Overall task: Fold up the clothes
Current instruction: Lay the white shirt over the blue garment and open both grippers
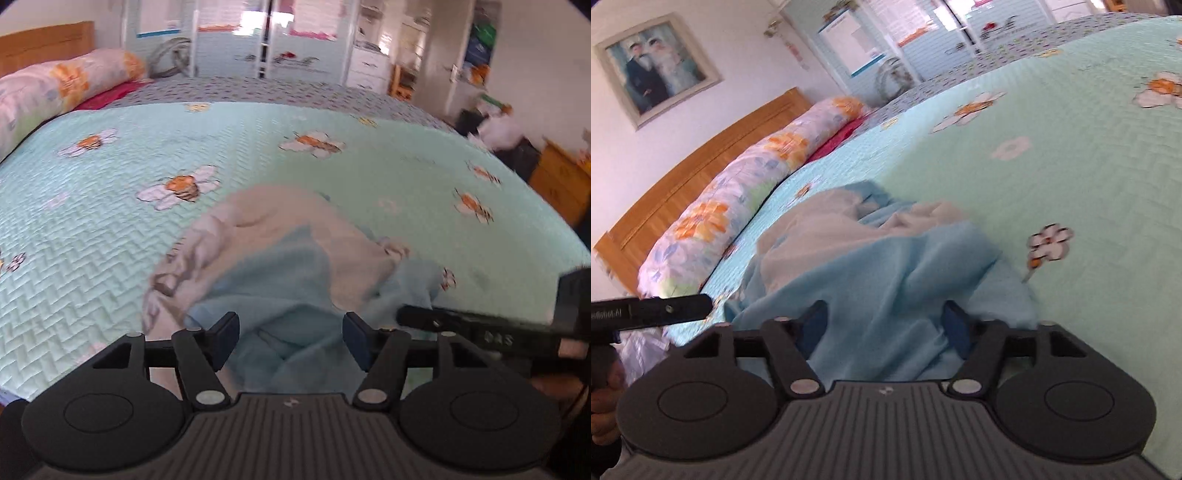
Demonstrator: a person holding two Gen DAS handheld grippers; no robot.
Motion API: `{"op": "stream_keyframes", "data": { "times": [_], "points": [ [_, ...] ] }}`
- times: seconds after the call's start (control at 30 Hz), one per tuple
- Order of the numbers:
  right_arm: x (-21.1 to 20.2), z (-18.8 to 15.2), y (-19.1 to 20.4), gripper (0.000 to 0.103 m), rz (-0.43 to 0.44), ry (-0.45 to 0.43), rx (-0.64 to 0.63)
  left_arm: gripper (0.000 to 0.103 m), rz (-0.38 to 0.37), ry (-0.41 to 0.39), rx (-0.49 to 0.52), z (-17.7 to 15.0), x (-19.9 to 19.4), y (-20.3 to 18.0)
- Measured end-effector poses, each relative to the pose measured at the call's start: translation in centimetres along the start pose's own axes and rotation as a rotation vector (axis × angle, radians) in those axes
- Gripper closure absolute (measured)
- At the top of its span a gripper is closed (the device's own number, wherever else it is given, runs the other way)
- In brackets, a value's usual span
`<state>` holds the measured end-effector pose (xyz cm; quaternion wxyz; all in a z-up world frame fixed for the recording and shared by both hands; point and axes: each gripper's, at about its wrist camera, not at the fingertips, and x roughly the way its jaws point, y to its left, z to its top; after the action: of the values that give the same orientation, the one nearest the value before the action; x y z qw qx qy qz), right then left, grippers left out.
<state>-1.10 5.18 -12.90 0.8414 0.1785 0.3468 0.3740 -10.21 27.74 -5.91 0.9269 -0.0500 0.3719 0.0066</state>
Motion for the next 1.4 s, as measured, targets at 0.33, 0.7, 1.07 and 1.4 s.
{"op": "stream_keyframes", "data": {
  "times": [0.33, 0.7, 1.07, 1.4],
  "points": [
    [-1.6, 0.6, 3.0, 0.103, 0.257, -0.044, -0.036, 0.098, 0.015, 0.122, 0.081, -2.7, 3.7, -0.9],
    [-1.7, 2.5, -0.9, 0.086, 0.224, -0.101, 0.198, 0.099, 0.097, -0.247, -0.093, 2.3, -3.6, 3.4],
    [0.7, 1.3, -2.2, 0.041, 0.055, -0.016, 0.221, 0.094, 0.297, -0.363, -0.338, 3.0, -8.8, 10.2],
    [2.2, 0.4, -0.6, 0.034, 0.061, -0.002, 0.173, 0.073, 0.334, -0.283, -0.445, 0.4, -9.5, 13.8]
  ]
}}
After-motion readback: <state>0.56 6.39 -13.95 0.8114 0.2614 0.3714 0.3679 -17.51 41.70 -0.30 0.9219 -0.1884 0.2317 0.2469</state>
